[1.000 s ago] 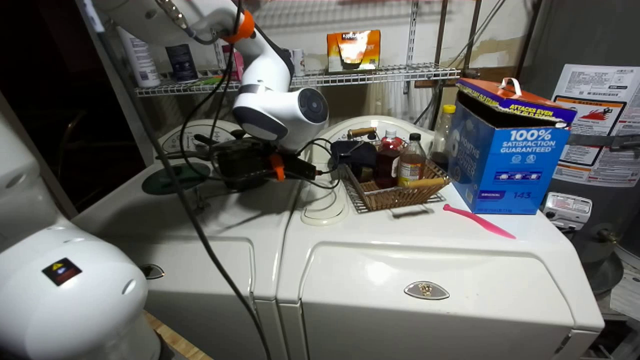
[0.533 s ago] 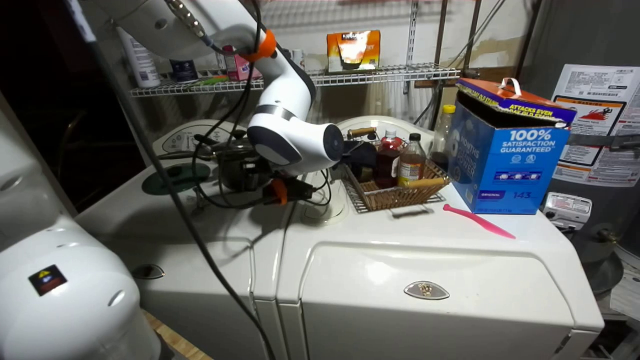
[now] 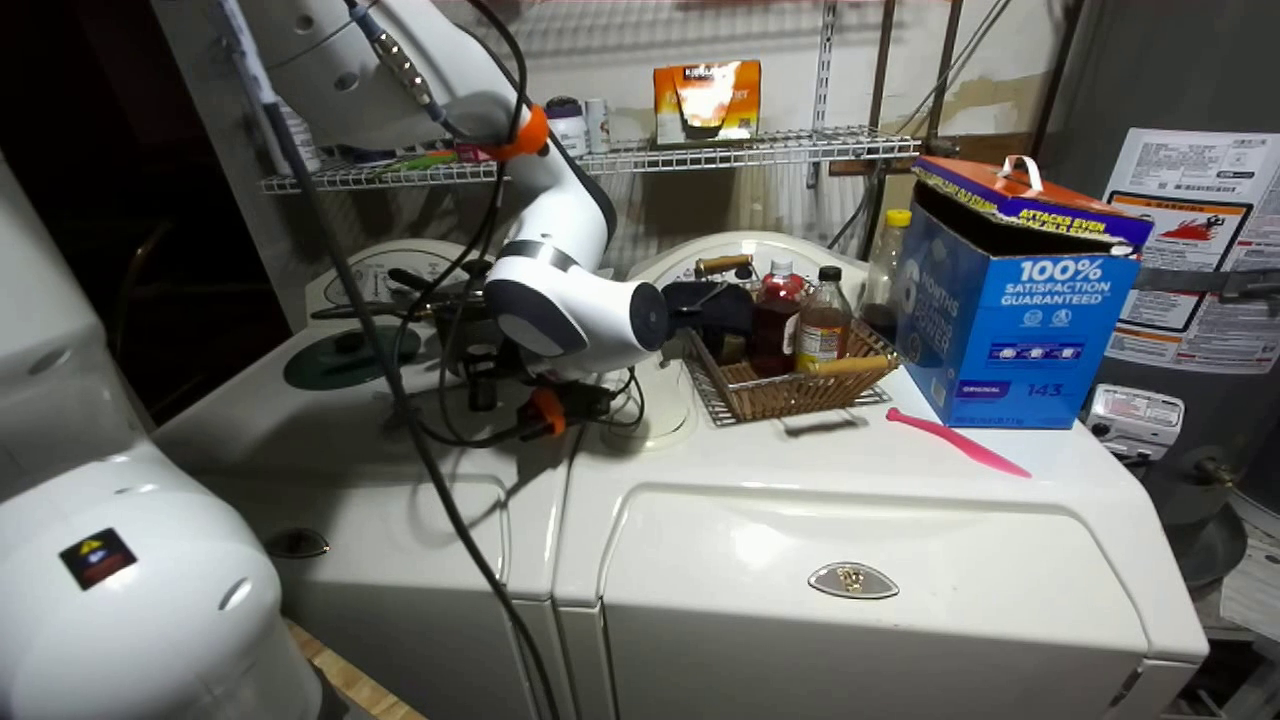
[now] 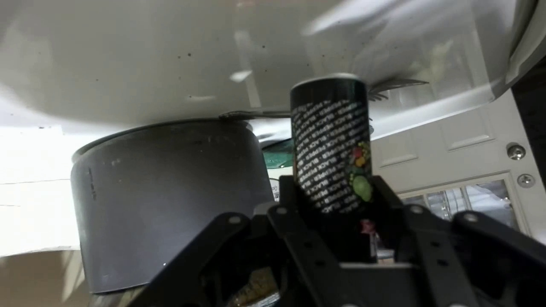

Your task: Pick up the black container from the right side of the shelf and put it on the left washing machine.

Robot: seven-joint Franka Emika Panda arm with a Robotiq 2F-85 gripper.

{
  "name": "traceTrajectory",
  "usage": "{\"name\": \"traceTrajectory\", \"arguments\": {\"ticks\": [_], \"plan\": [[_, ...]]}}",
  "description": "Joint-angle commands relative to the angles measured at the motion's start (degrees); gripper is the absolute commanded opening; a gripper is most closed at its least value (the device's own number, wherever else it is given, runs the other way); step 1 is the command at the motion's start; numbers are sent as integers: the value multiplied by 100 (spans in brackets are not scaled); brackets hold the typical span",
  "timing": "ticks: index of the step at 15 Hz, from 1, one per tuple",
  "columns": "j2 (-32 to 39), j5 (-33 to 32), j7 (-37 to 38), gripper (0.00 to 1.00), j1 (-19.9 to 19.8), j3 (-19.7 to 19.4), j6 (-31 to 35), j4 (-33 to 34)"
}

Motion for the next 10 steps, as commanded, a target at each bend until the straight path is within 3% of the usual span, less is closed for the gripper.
{"name": "traceTrajectory", "arguments": {"ticks": [1,4,5,6,8,10], "plan": [[151,456,-469,20,86,148,386,55],[258,753,-723,20,131,211,601,76],[294,858,-743,49,139,227,655,73],[321,933,-775,72,143,236,680,77],[254,1047,-812,75,151,249,756,41],[35,1021,-796,88,151,249,785,-37]]}}
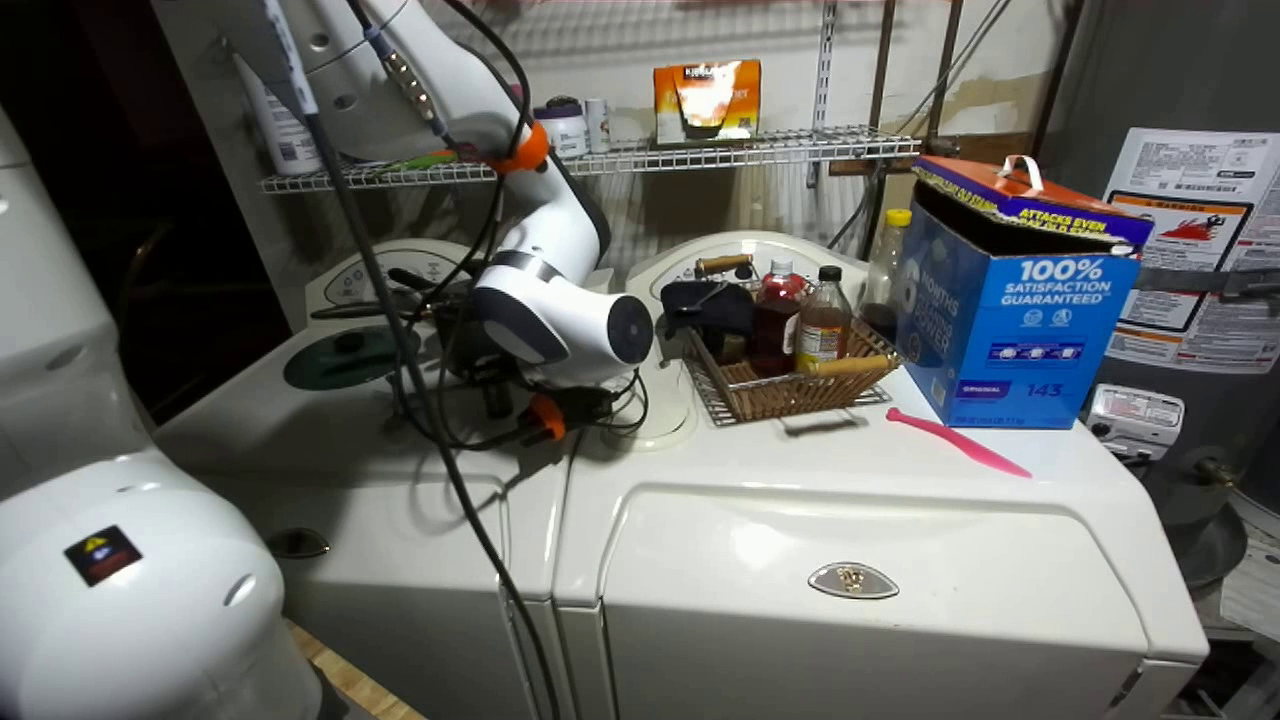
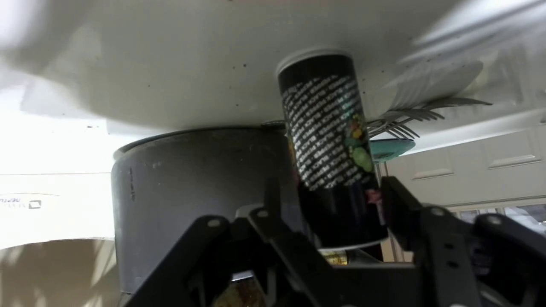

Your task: Pick up the black container from the right side of the shelf and put it on the left washing machine.

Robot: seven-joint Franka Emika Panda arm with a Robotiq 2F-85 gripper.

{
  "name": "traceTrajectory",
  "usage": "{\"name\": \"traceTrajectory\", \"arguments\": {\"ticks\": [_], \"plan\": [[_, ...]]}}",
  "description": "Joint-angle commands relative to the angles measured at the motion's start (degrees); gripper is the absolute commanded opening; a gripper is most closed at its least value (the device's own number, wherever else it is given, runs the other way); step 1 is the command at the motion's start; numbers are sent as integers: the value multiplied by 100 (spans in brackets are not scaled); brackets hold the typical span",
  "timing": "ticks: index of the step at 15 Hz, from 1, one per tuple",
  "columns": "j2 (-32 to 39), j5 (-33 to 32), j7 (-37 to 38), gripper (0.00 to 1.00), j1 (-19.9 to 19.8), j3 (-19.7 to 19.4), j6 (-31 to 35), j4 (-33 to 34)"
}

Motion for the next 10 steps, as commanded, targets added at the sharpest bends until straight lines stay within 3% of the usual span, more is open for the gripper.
{"name": "traceTrajectory", "arguments": {"ticks": [1,2,6,10], "plan": [[-271,139,-68,95,48,32,138,-79],[-381,73,-5,99,50,35,138,-126],[-891,-300,661,100,78,84,392,-369],[-1491,-495,2239,100,-14,70,359,-678]]}}
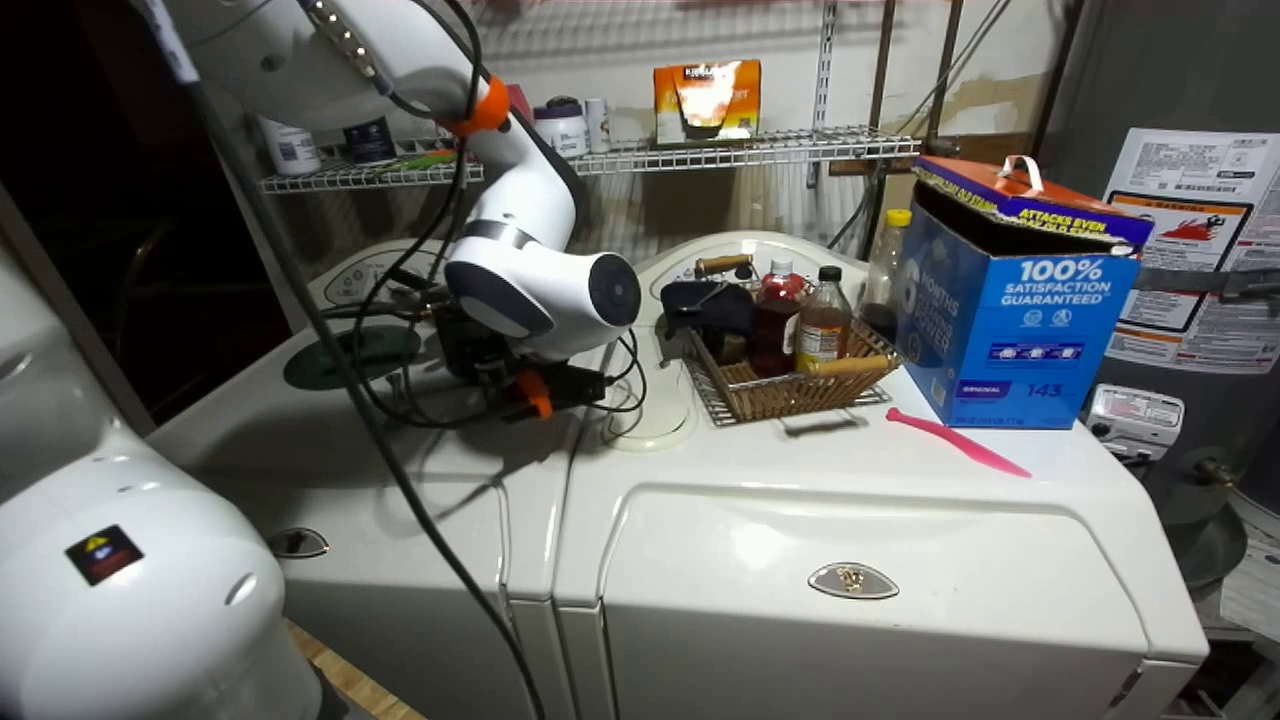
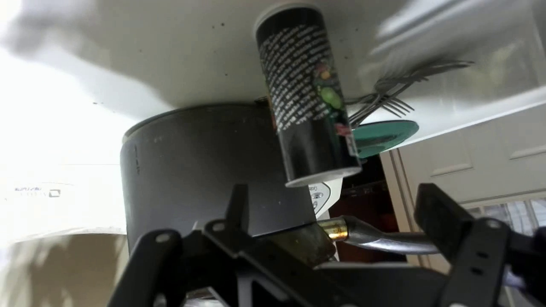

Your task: Pick up the black container from the right side of the shelf and put it on the left washing machine.

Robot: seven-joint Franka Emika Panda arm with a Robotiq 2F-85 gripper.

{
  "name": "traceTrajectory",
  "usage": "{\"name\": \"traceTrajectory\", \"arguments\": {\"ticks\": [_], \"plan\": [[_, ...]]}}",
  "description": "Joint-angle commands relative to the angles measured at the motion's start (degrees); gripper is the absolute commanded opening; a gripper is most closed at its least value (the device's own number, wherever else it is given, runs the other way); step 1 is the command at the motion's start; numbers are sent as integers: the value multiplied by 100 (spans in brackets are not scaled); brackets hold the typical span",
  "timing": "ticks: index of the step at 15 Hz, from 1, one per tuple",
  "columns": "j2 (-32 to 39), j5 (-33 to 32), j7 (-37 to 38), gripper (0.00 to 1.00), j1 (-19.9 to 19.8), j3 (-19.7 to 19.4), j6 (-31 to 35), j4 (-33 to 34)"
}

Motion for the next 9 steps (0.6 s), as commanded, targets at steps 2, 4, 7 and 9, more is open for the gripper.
{"name": "traceTrajectory", "arguments": {"ticks": [2,4,7,9], "plan": [[-1131,-95,1756,100,-98,42,468,-537],[-1539,-164,2367,100,-163,75,848,-719],[-1225,-95,2134,100,-126,14,758,-494],[-1242,-95,2132,100,-122,16,751,-507]]}}
